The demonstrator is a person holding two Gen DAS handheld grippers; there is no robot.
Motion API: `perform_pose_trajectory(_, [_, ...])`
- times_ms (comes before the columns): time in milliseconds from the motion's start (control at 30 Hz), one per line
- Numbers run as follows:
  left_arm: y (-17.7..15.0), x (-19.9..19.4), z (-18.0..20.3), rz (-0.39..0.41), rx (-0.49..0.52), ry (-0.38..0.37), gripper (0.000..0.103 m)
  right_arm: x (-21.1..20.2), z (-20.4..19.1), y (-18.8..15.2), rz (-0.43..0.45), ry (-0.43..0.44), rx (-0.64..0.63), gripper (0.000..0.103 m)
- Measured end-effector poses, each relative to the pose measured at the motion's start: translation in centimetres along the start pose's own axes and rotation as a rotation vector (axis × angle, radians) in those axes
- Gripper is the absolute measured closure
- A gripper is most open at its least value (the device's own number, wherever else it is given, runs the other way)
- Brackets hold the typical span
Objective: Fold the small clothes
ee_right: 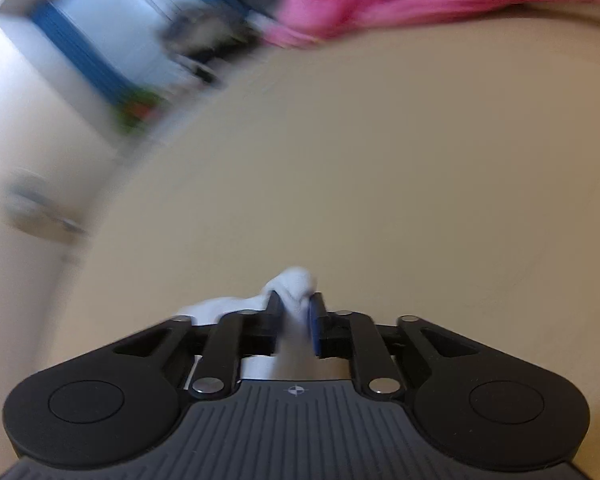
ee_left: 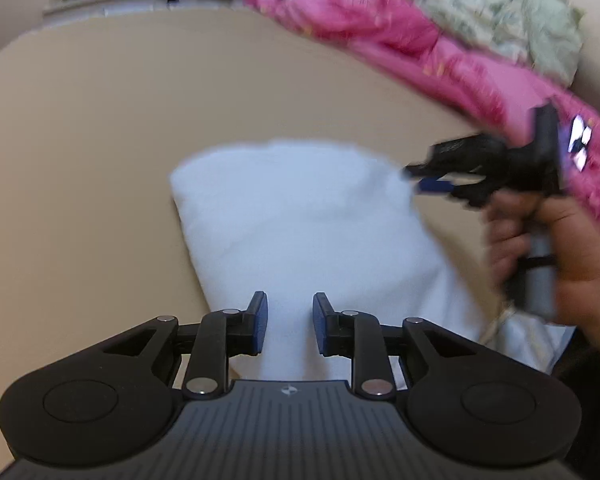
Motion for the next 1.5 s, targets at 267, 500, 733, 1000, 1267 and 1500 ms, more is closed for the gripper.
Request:
perform_pose_trajectory(267, [-2.6,-0.2,-1.9,-0.213,0.103,0.048,0.065,-2.6,-0.8,-2.8,-0.129,0.208,-0.144,0.030])
perform_pose_trajectory(500, [2.2,-0.3,-8.5,0.039,-0.304,-0.030,0.037,-1.0,-0.2,-7.4,-0.244,0.172,-0.241,0.027])
perform_pose_trajectory(733, [1.0,4.7,-10.5,0.082,-0.535,-0.219,0.034,0.1,-2.8,-7.8,-0.231,0.212,-0.205,0.042])
perform_pose_trajectory(1000, [5.2,1.0,-9.2,0.148,-0.333,-0.176,0.070,-0.5,-5.5,-5.8,-0.122,0.270,-0.149,0.076])
perform_pose_trajectory(1267, [15.1,-9.7,-11.5,0.363,-0.179,-0.157,0.063,-7.0,-15.2,0.2,0.128,0.518,-0.138,0.075])
perform_pose_trajectory(1500, [13.7,-8.7,-22.3,0.258,-0.320,0.061,0.034,-0.8,-20.8,1.5,0.014,0.341,-0.242,0.042])
Point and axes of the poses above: each gripper's, at about its wrist camera, not at the fingertips, and x roughly the way its jaws point, z to its right, y to its top, the point moved 8 cm from there along x, roughly the way its jaws point, and after that the axes turned 14 degrees about -y, right-handed, at the moved point
